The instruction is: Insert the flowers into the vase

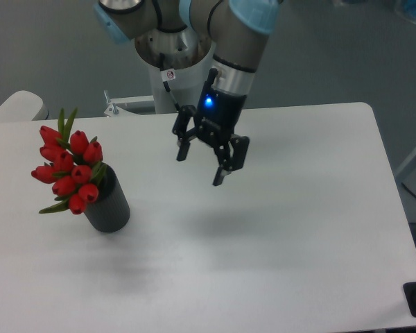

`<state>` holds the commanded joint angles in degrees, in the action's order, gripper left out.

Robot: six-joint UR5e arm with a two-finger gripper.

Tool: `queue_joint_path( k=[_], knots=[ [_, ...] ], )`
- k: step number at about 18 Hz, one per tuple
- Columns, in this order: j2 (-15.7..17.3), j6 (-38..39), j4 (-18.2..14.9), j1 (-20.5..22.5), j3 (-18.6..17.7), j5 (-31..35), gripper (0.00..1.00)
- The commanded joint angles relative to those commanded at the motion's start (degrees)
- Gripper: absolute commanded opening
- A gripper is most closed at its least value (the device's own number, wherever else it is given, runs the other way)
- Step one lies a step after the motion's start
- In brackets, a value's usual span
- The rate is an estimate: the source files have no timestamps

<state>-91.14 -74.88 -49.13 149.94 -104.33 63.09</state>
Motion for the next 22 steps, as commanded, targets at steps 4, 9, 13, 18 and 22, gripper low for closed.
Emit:
queue_joint_path(
  k=[4, 9, 13, 18, 22],
  knots=[
    [-0.6, -1.0, -0.5, -0.3, 2.4, 6.9, 1.00],
    [-1.6, -17.8, -10.4, -1.0, 8.4, 19.2, 1.00],
    [-2.0, -23.0, -13.3, -0.1, 10.9, 21.5, 1.00],
    [-2.3, -34.0, -16.7, 2.9, 11.8, 24.7, 1.00],
    [-2.5, -34.9, -17.2, 4.0, 11.7, 24.6, 1.00]
  ],
)
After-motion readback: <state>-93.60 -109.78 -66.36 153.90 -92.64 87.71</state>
